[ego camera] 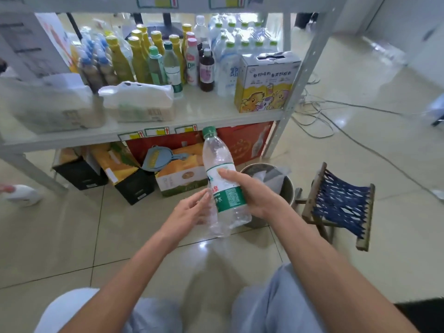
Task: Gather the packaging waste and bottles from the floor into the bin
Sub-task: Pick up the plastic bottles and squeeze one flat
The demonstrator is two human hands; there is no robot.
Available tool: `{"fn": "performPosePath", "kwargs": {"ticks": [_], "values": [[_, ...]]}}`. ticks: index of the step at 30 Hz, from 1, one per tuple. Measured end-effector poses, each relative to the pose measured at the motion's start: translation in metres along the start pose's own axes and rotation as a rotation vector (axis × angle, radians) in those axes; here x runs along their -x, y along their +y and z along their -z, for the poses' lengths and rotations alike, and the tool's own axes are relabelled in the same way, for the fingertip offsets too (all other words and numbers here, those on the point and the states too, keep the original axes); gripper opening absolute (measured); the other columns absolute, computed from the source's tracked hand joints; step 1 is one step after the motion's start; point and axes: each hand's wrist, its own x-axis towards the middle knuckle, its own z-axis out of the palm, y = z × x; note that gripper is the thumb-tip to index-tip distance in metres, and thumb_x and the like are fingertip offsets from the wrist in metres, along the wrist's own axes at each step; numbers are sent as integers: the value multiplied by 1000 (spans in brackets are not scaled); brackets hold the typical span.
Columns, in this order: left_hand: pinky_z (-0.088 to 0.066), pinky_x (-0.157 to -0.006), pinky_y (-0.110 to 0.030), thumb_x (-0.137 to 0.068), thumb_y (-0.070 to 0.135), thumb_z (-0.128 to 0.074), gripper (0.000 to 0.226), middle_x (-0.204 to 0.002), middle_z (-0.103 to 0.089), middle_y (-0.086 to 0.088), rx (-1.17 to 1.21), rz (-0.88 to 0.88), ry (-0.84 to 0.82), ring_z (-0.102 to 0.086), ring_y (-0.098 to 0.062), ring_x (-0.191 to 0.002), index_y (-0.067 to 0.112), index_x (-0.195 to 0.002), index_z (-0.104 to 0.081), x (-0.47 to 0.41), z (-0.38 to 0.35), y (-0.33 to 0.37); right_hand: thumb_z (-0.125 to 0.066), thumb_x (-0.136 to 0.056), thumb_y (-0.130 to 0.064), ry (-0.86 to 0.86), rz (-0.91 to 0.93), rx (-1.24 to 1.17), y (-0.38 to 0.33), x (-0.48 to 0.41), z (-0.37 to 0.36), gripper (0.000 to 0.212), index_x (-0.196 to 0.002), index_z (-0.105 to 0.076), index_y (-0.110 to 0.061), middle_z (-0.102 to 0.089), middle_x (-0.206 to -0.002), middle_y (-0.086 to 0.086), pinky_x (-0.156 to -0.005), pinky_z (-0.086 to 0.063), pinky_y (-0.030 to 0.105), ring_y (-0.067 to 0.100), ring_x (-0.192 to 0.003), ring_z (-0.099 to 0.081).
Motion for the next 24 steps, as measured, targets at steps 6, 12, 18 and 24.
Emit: {"fn": "performPosePath", "kwargs": {"ticks": [6,12,18,24], "values": [[-57,-90,-37,-104,49,-40,34,-118,-68,-3,-119,113,130,-68,-19,-105,37,-127,-62,-4,12,2,-84,-75,-42,211,-38,-50,0,9,33,66,-127,-60,-7,-74,-93,12,-76,-62,40,25,-79,-73],[-56,-76,-35,-104,34,-50,21,-112,-72,-9,-38,225,203,-73,-23,-98,25,-110,-68,-31,32,-1,-81,-72,-47,282,39,-465,-3,12,127,68,-124,-55,-13,-71,-95,17,-93,-54,49,33,-84,-71],[-56,-67,-27,-101,32,-56,14,-108,-74,0,-171,233,126,-79,-9,-83,31,-109,-68,-49,47,-16,-79,-71,-52,364,-77,-533,3,-39,168,57,-104,-63,-9,-74,-82,18,-80,-59,53,35,-73,-75],[-55,-69,-30,-97,34,-61,15,-106,-75,3,-226,271,82,-77,-3,-81,34,-111,-67,-69,54,-25,-84,-60,-55,505,-312,-481,23,-75,202,71,-114,-66,-11,-77,-93,21,-76,-57,61,45,-82,-74]]}}
